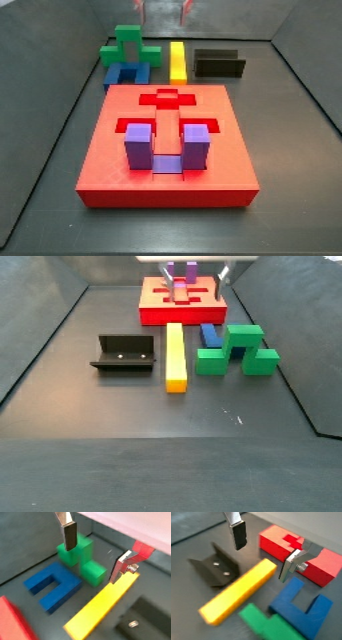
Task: Pick up the blue object. Move up. Place the blue object on the fixture. Regrasp the blue object. Move to above the board. Insert the blue object.
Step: Pick up the blue object.
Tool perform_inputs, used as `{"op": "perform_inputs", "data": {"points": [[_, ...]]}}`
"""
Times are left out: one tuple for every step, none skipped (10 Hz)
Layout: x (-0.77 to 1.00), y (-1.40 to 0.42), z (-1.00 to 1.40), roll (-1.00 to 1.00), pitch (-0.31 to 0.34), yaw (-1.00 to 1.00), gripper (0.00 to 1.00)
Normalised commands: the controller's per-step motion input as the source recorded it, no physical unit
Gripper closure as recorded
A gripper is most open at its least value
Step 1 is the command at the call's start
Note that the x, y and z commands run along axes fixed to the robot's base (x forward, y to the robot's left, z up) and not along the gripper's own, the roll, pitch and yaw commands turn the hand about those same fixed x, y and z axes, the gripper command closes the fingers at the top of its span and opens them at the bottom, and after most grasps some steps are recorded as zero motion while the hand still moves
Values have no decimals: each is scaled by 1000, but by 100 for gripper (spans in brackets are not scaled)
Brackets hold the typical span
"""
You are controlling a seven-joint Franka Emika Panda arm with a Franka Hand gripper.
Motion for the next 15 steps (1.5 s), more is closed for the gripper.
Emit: {"op": "perform_inputs", "data": {"points": [[-554,-889,-620,0,-254,0,0],[-529,-763,-677,0,-243,0,0],[-100,-477,-423,0,-39,191,0],[-51,-314,-314,7,-1,271,0],[371,-140,-194,123,129,89,0],[374,0,-300,129,107,0,0],[169,-11,-240,109,77,-94,0],[-6,-40,-137,59,33,-140,0],[-131,-123,-163,4,0,-20,0],[-214,-180,-157,0,0,0,0],[-157,-266,-183,0,0,0,0],[-86,-169,-206,14,0,0,0],[-86,0,-254,0,-23,0,0],[-34,0,-271,0,-13,0,0],[-43,0,-274,0,-4,0,0]]}}
